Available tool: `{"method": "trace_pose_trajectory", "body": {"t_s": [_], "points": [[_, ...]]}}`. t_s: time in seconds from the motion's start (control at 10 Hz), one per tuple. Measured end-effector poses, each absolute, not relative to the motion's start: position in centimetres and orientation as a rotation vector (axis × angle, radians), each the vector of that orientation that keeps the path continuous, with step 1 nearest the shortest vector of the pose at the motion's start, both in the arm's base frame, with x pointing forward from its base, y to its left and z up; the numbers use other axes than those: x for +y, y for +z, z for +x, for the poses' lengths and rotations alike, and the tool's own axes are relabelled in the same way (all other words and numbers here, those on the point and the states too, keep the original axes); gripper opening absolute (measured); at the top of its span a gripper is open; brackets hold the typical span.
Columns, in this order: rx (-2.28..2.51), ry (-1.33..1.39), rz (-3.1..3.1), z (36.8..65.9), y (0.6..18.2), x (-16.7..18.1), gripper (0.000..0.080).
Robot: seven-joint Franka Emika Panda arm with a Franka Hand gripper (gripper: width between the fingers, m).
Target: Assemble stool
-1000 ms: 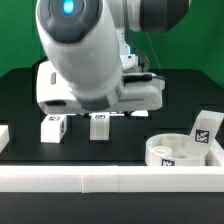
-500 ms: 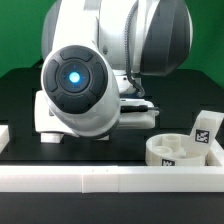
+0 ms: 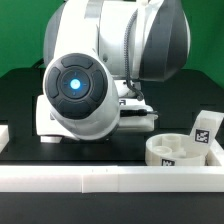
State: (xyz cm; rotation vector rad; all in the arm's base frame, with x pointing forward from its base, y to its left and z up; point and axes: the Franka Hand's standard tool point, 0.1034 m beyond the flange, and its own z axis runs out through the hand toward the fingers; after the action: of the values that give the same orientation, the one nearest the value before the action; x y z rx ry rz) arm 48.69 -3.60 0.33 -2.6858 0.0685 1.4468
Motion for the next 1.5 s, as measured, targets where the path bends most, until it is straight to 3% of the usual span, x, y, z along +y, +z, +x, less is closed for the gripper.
{"method": "trace_pose_trajectory", "body": {"t_s": [0.3,0.6,0.9,1.1,1.3,1.4,1.5], "points": [[0.060,1.456,-2.669,49.1,1.4,-3.3,0.0335],[0.070,1.534,-2.632,50.9,5.6,-0.4,0.0335],[0.032,1.540,-2.624,53.6,7.9,2.3,0.0337],[0.033,1.505,-2.644,53.5,7.8,2.2,0.0337],[0.037,1.323,-2.743,55.8,7.1,2.3,0.0337],[0.042,1.077,-2.856,58.2,7.2,2.7,0.0337],[0.048,1.017,-2.877,57.2,8.9,3.2,0.0337]]}}
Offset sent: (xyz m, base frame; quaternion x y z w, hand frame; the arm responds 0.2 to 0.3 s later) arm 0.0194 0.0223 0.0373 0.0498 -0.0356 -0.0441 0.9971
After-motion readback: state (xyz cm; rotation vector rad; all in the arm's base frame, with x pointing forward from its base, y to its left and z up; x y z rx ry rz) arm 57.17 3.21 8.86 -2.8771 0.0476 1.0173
